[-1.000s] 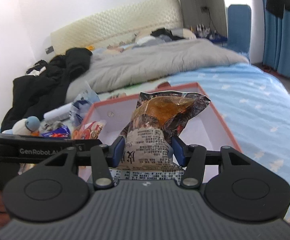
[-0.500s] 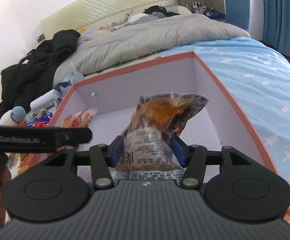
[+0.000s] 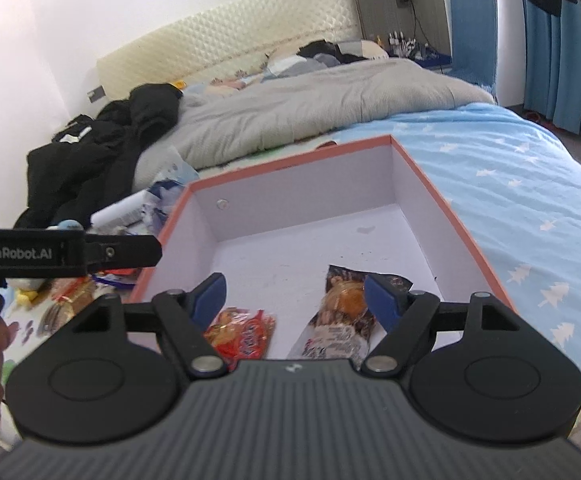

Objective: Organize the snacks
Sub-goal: 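Open both grippers to drop the snack packs into the pink box, then move both tools back over the snack pile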

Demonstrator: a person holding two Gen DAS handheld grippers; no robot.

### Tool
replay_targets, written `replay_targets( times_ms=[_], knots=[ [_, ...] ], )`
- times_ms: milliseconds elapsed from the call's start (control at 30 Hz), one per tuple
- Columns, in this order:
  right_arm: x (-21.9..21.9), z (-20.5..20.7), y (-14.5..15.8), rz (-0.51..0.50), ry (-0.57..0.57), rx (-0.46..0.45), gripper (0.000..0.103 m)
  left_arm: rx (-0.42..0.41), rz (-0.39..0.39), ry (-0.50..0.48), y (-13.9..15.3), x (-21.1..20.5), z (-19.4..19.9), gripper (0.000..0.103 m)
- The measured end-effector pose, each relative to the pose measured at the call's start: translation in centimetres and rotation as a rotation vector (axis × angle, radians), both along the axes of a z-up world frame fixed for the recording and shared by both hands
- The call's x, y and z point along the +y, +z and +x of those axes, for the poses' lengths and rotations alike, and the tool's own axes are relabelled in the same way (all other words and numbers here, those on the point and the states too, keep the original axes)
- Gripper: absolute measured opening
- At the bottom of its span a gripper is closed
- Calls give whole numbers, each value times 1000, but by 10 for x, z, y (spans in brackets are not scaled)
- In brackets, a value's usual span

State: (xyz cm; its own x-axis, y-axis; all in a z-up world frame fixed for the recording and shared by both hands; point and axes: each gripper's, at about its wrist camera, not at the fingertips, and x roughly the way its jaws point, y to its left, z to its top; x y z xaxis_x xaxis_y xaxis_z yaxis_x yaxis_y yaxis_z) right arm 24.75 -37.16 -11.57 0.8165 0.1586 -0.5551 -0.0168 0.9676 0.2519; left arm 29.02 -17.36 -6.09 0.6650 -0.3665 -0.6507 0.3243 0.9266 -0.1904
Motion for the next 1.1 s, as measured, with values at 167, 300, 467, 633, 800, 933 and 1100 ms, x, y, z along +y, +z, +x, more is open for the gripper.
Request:
replay_targets(
  times_ms=[167, 300, 467, 633, 800, 933, 1100],
  knots=[
    [12, -29, 16, 5, 8, -43, 78, -41, -16, 29, 19, 22, -37, 82],
    [22, -50, 28, 2, 11, -75, 78, -54, -26, 47, 30, 37, -63, 82],
    [32, -70, 40, 15, 15, -100, 78, -65, -24, 55, 42, 54, -90, 82],
    [42, -87, 46, 17, 17, -116, 78, -81, -23, 84, 49, 71, -115, 82],
    [53, -100, 47, 17, 31, -117, 78, -74, -20, 109, 50, 85, -133, 82],
    [63, -107, 46, 3, 36, -116, 78, -69, -21, 112, 48, 93, -146, 82],
    [74, -115, 45, 2, 55, -115, 78, -65, -33, 136, 45, 106, -157, 82]
  ],
)
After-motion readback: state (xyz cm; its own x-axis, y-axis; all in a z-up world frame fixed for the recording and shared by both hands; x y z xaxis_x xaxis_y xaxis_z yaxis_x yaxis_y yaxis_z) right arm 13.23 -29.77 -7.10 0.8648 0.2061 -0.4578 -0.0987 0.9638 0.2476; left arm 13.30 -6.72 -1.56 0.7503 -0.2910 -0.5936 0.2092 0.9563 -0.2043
